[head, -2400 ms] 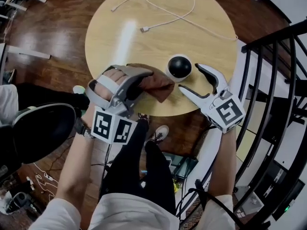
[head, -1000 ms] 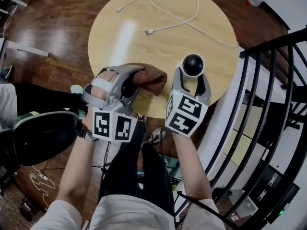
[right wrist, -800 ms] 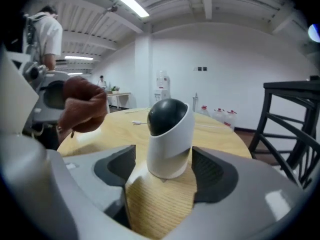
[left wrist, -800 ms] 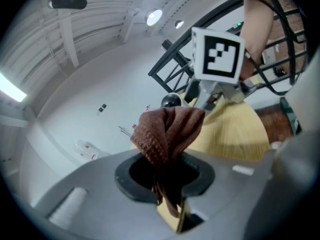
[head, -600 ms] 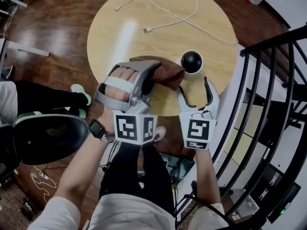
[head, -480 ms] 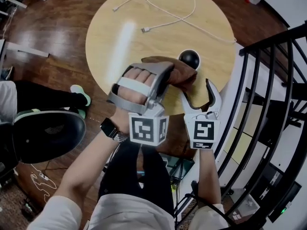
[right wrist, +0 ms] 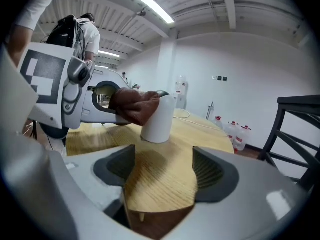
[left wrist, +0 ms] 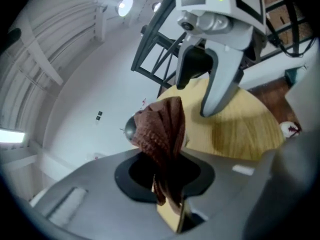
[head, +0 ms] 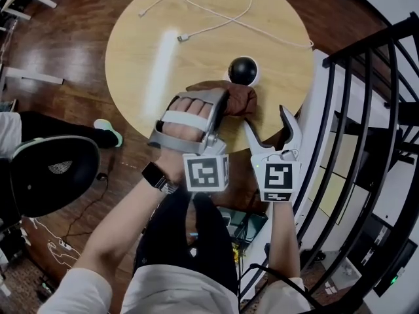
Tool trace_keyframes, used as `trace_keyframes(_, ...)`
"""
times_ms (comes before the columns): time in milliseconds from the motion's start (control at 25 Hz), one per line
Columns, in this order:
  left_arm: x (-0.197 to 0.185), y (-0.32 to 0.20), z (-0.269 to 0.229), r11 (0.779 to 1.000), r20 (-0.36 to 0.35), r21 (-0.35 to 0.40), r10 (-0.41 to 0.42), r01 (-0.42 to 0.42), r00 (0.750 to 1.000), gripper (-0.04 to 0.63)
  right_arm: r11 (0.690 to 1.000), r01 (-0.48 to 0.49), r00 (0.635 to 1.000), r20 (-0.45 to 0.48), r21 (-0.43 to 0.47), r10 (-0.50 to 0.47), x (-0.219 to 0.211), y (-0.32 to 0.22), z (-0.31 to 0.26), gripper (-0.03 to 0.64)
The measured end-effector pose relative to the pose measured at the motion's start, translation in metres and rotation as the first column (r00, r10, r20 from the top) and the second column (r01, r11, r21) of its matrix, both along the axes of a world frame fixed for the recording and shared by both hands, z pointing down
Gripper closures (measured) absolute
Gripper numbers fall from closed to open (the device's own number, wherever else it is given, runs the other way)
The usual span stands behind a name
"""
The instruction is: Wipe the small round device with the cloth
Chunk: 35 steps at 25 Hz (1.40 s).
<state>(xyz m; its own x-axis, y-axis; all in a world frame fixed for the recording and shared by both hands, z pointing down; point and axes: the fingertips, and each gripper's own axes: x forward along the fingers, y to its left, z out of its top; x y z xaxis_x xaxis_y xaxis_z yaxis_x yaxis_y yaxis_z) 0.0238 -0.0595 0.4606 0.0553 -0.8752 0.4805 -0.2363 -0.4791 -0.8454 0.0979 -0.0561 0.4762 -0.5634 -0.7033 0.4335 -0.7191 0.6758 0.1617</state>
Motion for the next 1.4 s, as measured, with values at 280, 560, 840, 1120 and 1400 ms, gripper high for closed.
trace_keyframes(280, 0.014, 0.012, 0.034, 0.988, 0.019, -0.143, 0.066, -0.063, 0.998, 0.518, 1.0, 0.016, 1.0, -0.004, -0.014, -0.016, -0.001, 0.0, 0.006, 0.262)
trace_keyframes(560, 0.026, 0.014, -0.028, 0.997, -0.003, 0.031, 0.073, -0.073, 0.997, 0.518, 0.999, 0.028, 0.999, 0.017, -0.018, -0.028, 0.004, 0.003, 0.004, 0.262)
trace_keyframes(840, 0.039, 0.0, -0.02, 0.997, -0.037, 0.032, 0.074, -0.073, 0.997, 0.518, 0.999, 0.012, 0.999, 0.034, -0.032, -0.011, 0.007, 0.002, 0.008, 0.262)
trace_keyframes(1120, 0.034, 0.003, 0.023, 0.993, -0.014, -0.095, 0.066, -0.067, 0.998, 0.518, 0.999, 0.028, 0.998, 0.05, -0.032, -0.026, 0.007, 0.003, 0.009, 0.262)
trace_keyframes(1400, 0.033, 0.008, 0.04, 0.974, 0.027, -0.216, 0.079, -0.072, 0.996, 0.523, 0.999, 0.024, 0.998, 0.057, -0.027, -0.023, 0.014, 0.005, 0.007, 0.262)
